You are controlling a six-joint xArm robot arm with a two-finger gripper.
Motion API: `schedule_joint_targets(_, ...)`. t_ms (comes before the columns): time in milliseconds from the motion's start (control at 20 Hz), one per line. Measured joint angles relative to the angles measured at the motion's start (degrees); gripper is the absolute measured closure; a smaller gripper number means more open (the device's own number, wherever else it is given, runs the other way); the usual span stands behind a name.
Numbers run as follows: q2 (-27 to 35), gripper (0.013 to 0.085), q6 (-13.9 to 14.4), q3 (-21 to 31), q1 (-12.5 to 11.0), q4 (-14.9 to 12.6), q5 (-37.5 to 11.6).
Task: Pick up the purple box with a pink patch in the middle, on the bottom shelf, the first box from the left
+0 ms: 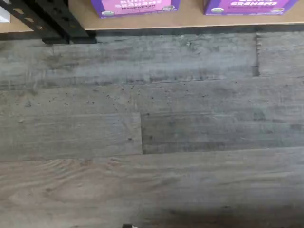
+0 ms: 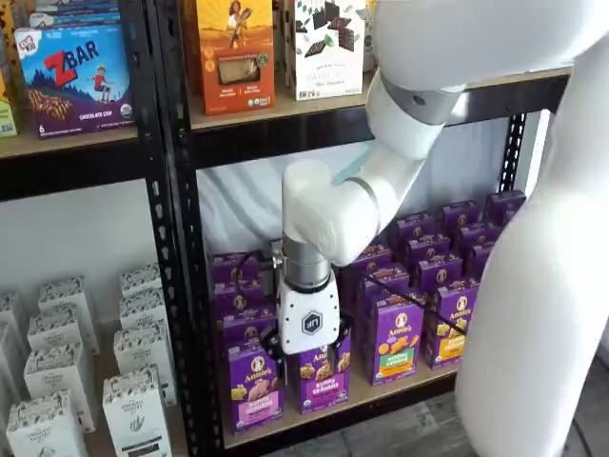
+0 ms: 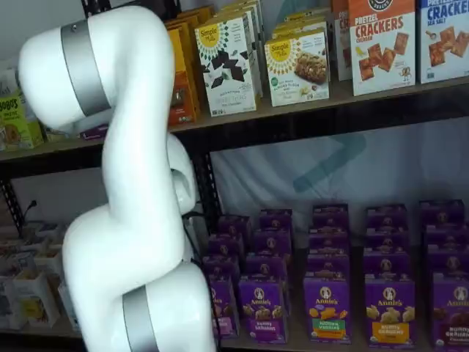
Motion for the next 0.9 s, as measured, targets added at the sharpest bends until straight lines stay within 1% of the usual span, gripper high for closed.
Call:
schedule_joint_targets(150,3.3,0.013,-1.4,-1.5,-0.7,0.8,-1.8)
schedule_joint_targets(300,6.6,0.013,-2.4,-3.3,-1.5,0.9,-3.1)
schedule_joint_targets(500,11.0,0.013,-2.6,-5.7,-2.5,0.1,-5.6)
schedule_joint_targets(700,15.2,0.013,-4.6,-8.2,-3.3,1.3,-8.2)
schedule_joint_targets(900,19.5,0.013,-6.3,-11.2,-4.4,2.0,-9.8)
